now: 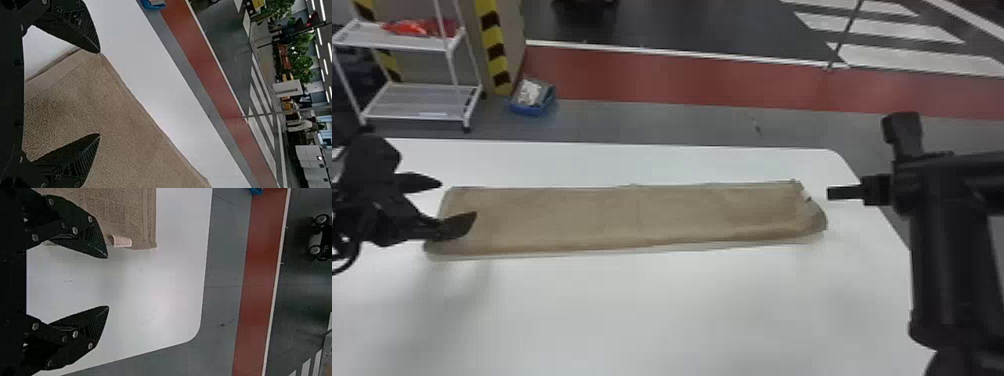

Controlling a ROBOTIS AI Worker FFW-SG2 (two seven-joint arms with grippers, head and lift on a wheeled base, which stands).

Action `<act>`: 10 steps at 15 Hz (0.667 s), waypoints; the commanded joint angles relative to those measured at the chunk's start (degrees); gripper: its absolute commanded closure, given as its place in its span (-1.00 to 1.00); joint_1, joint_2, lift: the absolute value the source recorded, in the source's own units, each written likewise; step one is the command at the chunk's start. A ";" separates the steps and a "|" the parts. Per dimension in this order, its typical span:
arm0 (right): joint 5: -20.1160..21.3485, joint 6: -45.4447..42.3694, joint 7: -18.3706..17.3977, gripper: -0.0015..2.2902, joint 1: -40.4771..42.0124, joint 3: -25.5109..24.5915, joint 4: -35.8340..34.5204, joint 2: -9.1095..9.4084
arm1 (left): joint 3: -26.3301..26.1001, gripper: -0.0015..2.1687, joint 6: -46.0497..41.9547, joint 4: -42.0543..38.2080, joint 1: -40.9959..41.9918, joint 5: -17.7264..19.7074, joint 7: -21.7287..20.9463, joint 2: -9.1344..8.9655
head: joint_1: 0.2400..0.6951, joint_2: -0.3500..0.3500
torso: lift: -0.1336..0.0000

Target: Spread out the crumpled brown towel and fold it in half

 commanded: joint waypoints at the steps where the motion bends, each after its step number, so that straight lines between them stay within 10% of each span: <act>1: 0.54 -0.71 -1.09 -0.49 -0.92 0.34 2.64 0.55 | -0.52 -0.86 -0.05 -0.78 0.90 -0.19 -0.01 -0.22 | 1.00 -0.50 | -0.84; 10: 3.00 -1.23 -1.80 -0.48 -1.98 2.54 5.81 2.92 | 0.01 -0.86 -0.05 -3.16 3.18 -0.36 -0.89 -0.13 | 1.00 -0.46 | -0.84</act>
